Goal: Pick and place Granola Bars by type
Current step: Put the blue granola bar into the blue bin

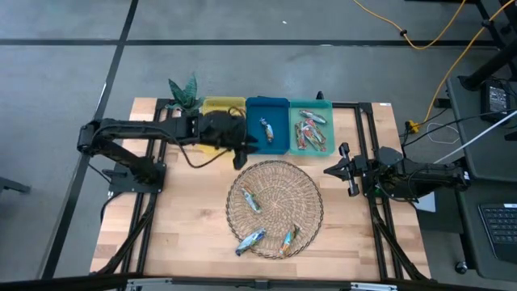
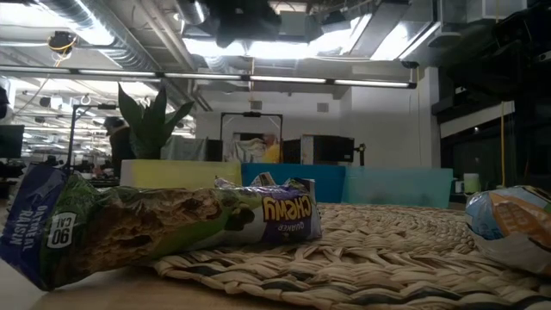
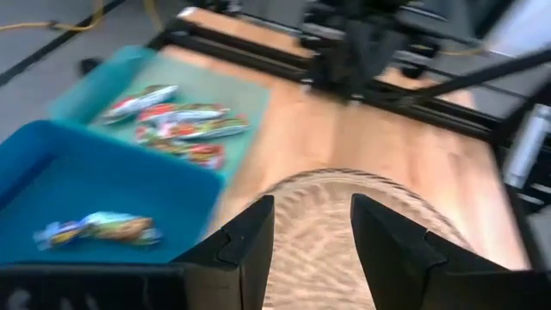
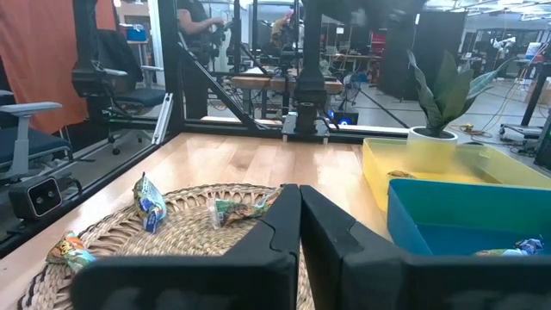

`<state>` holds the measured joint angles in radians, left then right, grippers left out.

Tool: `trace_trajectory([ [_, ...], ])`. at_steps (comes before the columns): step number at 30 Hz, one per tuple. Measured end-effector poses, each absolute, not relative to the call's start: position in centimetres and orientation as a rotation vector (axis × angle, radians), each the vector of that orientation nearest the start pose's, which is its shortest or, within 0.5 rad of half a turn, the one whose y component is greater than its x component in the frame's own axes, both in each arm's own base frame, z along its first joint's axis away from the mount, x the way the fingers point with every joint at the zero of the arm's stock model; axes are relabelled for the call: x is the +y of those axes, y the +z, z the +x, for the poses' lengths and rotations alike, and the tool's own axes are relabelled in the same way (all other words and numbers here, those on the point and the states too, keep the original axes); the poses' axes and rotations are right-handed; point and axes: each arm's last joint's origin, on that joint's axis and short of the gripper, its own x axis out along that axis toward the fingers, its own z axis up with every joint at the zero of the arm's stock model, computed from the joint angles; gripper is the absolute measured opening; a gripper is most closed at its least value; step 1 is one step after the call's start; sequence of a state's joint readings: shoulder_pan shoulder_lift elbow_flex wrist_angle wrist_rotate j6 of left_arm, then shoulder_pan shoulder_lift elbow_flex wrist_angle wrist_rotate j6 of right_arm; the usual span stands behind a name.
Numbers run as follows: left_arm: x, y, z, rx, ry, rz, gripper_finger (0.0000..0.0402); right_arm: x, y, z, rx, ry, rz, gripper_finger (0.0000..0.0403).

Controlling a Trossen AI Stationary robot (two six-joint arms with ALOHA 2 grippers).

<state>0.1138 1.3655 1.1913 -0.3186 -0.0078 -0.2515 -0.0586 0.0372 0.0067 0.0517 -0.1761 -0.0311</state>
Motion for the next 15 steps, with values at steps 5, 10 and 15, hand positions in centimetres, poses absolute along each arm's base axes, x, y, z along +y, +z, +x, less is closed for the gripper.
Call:
trace_trajectory([
  [5, 0.0, 34.0, 30.4, 0.459, 0.085, -0.272, 0.0141, -0.1, 16.8, 9.9, -0.023, 0.117, -0.033, 0.0014],
  [10, -4.0, 34.1, 30.1, 0.465, 0.016, -0.286, 0.0135, -0.1, 16.8, 9.9, -0.023, 0.117, -0.034, 0.0014],
  [15, -8.0, 34.1, 29.3, 0.466, -0.037, -0.248, 0.0125, -0.1, 16.8, 9.9, -0.023, 0.117, -0.034, 0.0014],
])
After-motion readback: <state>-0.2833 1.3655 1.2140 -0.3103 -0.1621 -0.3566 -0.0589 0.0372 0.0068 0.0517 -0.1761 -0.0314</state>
